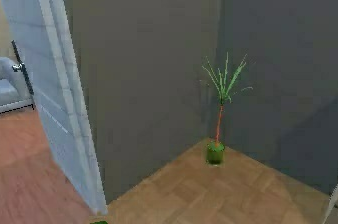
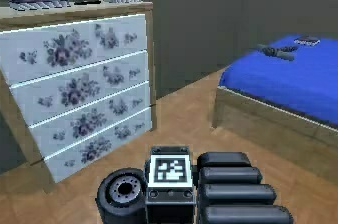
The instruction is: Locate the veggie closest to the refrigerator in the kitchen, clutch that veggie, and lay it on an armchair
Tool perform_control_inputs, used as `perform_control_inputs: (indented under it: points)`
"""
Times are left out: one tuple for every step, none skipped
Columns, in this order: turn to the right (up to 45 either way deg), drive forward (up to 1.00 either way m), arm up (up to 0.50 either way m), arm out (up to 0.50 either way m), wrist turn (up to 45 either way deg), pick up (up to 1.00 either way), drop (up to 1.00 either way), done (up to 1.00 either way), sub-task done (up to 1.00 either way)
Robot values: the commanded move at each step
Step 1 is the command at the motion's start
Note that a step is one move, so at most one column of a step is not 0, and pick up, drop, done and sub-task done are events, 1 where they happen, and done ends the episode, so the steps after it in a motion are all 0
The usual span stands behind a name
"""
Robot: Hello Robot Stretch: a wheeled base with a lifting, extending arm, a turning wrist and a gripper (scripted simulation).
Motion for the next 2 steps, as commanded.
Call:
perform_control_inputs:
  points:
    - [-45.0,0.00,0.00,0.00,0.0,0.00,0.00,0.00,0.00]
    - [-12.0,0.00,0.00,0.00,0.0,0.00,0.00,0.00,0.00]
